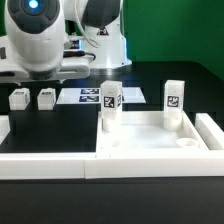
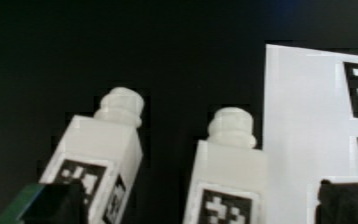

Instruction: Assemble square table

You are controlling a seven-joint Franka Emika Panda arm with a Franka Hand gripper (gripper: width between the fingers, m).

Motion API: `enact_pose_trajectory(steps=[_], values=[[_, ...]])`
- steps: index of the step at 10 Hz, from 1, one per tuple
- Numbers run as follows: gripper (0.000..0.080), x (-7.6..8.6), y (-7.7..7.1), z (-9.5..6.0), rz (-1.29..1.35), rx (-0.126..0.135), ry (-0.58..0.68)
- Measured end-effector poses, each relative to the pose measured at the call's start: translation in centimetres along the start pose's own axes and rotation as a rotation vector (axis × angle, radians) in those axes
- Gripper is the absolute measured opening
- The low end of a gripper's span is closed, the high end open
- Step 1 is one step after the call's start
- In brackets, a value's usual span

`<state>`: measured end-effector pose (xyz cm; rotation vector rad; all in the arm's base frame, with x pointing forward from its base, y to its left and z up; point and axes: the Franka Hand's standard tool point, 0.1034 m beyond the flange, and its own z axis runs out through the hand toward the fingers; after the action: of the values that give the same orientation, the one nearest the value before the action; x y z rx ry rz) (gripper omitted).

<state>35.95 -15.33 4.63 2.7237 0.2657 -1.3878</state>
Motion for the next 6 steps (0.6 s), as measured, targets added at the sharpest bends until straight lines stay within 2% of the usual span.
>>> enact_pose_trajectory(steps=[3,4,6], values=[[0.0649,0.2,-0.2,-0.2,0.044,-0.007,-0.012],[0.0649,0.8,-0.3,-0.5,0.09,0.002,-0.01],[0.0649,1.6,-0.1,-0.7,0.14,0.045,0.006]])
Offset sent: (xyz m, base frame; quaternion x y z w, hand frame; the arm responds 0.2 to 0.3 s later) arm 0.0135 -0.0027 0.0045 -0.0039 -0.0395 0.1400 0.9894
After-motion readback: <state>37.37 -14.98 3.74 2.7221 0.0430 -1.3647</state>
